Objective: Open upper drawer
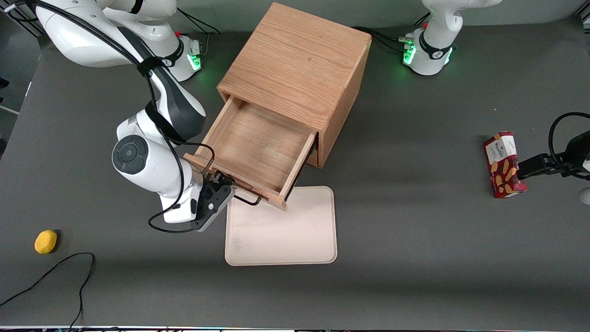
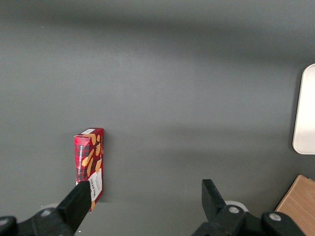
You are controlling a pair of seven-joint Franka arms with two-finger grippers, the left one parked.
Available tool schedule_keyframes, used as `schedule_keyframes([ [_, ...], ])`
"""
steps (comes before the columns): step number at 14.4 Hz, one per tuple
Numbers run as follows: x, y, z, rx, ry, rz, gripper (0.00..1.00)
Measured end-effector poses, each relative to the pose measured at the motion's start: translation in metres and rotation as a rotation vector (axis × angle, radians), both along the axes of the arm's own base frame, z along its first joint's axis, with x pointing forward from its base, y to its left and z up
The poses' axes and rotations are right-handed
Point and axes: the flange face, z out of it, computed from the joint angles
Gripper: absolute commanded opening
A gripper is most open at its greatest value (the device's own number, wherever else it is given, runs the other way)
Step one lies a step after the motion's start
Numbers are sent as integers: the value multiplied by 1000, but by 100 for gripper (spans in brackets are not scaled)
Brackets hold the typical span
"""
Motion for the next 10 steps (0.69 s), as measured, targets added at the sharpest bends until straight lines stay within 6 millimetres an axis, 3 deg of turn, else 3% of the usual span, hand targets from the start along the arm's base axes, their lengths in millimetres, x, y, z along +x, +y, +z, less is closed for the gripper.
schedule_keyframes([
  [3, -4, 1, 8, 31, 62, -10, 100],
  [5, -6, -3, 24, 17, 98, 26, 100],
  [8, -5, -23, 87, -6, 69, 15, 100],
  [10, 1, -69, 136, -40, -6, -62, 100],
])
